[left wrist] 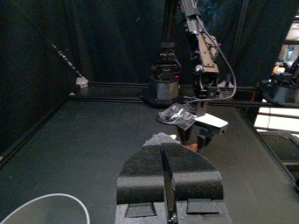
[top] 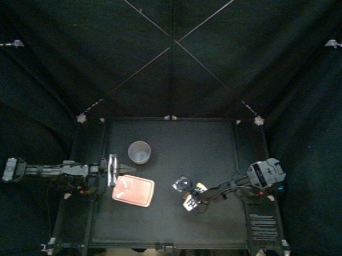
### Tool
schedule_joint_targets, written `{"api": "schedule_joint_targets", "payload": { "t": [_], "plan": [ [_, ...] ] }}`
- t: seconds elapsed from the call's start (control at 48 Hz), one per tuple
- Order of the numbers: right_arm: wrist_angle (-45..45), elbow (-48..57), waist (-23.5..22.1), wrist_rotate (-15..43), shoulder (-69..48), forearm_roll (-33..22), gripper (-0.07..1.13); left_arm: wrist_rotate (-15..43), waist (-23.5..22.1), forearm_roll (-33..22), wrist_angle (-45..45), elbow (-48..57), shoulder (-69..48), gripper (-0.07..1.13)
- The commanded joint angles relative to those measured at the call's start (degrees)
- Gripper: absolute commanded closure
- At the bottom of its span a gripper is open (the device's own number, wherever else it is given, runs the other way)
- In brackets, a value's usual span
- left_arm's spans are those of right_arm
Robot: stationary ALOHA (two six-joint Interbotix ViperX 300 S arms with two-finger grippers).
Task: Pick the pie then place it on the pink plate
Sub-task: Place pie on the pink plate
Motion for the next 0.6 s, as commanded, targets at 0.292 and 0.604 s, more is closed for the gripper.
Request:
{"api": "schedule_joint_targets", "payload": {
  "t": [0.292,0.604],
  "plan": [
    [-0.35,-19.86,-0.26,0.09,2.81,-16.96,0.36,0.18,1.05,0.09,-0.62,-0.70,0.09,1.00],
    [-0.62,-38.58,-3.43,-0.09,15.56,-24.35,0.36,0.18,5.45,0.00,-0.88,-0.70,-0.09,1.00]
  ]
}}
